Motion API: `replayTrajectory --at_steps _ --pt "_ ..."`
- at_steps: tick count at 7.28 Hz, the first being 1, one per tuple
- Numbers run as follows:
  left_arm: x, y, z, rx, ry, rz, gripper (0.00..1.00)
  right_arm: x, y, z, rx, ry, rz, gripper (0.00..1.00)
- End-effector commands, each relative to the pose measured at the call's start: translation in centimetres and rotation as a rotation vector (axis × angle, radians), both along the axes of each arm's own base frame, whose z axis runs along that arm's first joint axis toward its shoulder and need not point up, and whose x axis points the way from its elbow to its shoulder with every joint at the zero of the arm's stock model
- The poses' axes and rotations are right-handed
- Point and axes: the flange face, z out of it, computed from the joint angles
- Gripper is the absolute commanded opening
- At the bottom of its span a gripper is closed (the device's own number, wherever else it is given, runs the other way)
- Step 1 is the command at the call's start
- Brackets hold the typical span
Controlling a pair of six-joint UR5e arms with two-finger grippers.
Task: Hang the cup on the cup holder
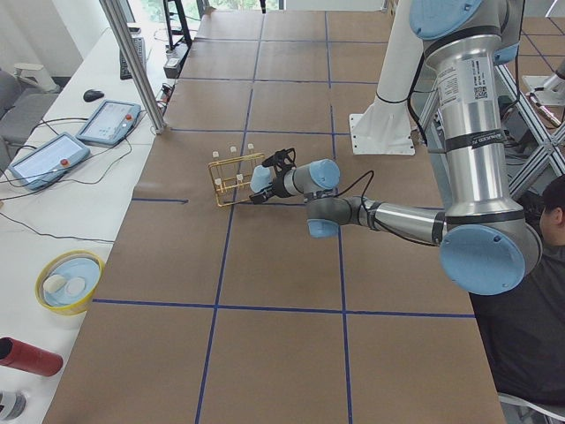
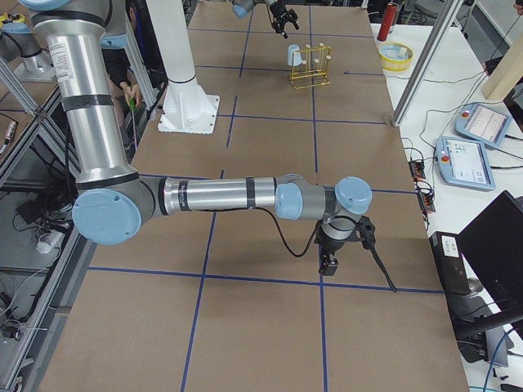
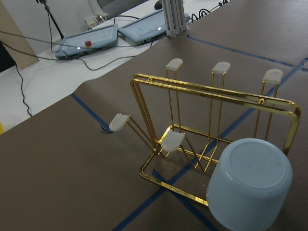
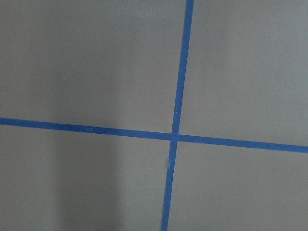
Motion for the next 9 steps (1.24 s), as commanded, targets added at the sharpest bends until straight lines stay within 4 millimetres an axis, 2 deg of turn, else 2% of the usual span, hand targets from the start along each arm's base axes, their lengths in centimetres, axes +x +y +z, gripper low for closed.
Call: replayTrajectory --at_steps 1,2,4,5,6,7,8,9 --pt "-2.1 -4.2 0.0 -0.220 -0.061 0.085 1.00 0.0 0.0 0.0 0.000 0.000 0.000 1.00" --pt "-2.6 -5.8 -0.1 -0.294 -0.094 0.116 1.00 0.0 0.0 0.0 -0.001 0.000 0.001 1.00" --pt "-5.8 -9.8 0.5 -0.457 -0.161 0.017 1.00 0.0 0.0 0.0 0.000 0.000 0.000 1.00" --pt "-8.1 -11.4 1.0 -0.519 -0.205 -0.016 1.00 0.0 0.0 0.0 0.000 0.000 0.000 1.00" --pt "-10.7 -13.2 1.0 -0.465 -0.341 0.049 1.00 0.0 0.0 0.0 0.000 0.000 0.000 1.00" --pt "-15.0 -13.9 1.8 -0.481 -0.404 0.057 1.00 0.0 0.0 0.0 0.000 0.000 0.000 1.00" --pt "-17.3 -13.9 3.2 -0.545 -0.410 0.050 1.00 0.0 0.0 0.0 0.000 0.000 0.000 1.00" --pt "-17.8 -13.5 4.6 -0.572 -0.373 0.102 1.00 0.0 0.0 0.0 -0.001 0.000 0.001 1.00"
